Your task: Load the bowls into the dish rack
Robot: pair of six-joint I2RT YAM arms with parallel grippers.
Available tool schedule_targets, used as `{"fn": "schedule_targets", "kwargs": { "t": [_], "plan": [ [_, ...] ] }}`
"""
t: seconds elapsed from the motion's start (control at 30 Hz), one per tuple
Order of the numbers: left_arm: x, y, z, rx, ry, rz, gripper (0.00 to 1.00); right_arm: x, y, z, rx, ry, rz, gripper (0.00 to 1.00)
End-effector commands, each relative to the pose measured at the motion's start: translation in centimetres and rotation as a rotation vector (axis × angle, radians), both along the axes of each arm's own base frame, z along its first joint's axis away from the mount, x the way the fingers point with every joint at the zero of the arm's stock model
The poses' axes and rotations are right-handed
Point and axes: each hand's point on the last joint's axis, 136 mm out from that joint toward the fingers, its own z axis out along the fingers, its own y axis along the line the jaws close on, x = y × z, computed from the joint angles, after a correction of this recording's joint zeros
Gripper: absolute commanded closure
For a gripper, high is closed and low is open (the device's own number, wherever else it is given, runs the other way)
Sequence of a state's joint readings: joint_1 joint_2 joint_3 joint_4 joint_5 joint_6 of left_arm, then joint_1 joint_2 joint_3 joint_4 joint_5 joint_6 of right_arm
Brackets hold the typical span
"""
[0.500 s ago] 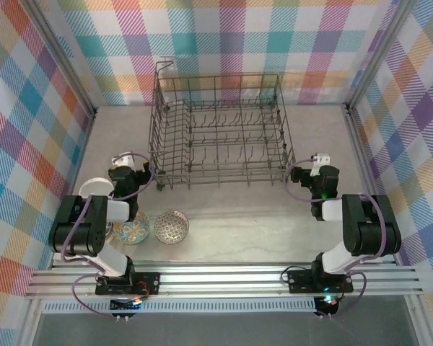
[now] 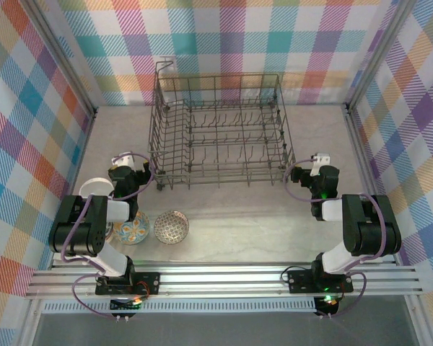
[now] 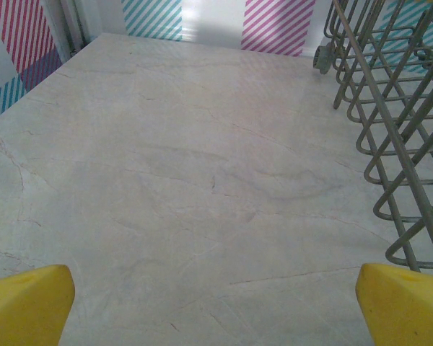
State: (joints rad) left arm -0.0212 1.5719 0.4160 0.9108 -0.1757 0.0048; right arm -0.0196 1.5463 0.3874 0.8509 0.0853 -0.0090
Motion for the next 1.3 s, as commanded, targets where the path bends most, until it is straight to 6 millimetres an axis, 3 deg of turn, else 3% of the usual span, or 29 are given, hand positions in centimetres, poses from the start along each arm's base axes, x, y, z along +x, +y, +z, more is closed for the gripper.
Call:
{"fn": "schedule_targets", "kwargs": {
  "t": [0.0, 0.33, 0.53, 0.7, 0.87, 1.0, 1.13, 1.27],
  "plan": [
    [-0.3, -3.6, -1.8, -0.016, 0.07, -0.177, 0.0, 0.5, 2.9, 1.0, 0.06, -0.03, 0.127, 0.01],
    [-0.6, -3.9, -1.6, -0.014, 0.052, -0.194, 0.0, 0.4, 2.8, 1.1, 0.06, -0.035, 0.125, 0.01],
    [-2.2, -3.4, 1.1, -0.016, -0.041, -0.171, 0.0, -1.4, 1.2, 3.5, 0.058, -0.137, 0.024, 0.01],
    [-3.2, -2.6, 5.1, -0.004, -0.054, -0.124, 0.0, -1.9, 0.5, 6.9, 0.063, -0.143, -0.019, 0.01],
    [-4.8, -1.0, 11.0, 0.036, -0.126, -0.06, 0.0, -2.4, -0.1, 10.1, 0.077, -0.096, -0.061, 0.01],
    [-5.8, -0.2, 16.0, -0.031, -0.138, -0.015, 0.0, -3.2, -0.4, 11.7, 0.086, 0.01, -0.094, 0.01],
    [-6.3, -1.4, 19.9, -0.158, -0.09, -0.057, 0.0, -3.4, 0.7, 15.0, 0.11, 0.045, -0.037, 0.01],
    [-5.8, -4.3, 21.2, -0.254, 0.014, -0.194, 0.0, -2.9, 2.6, 17.1, 0.169, 0.1, 0.056, 0.01]
  ]
}}
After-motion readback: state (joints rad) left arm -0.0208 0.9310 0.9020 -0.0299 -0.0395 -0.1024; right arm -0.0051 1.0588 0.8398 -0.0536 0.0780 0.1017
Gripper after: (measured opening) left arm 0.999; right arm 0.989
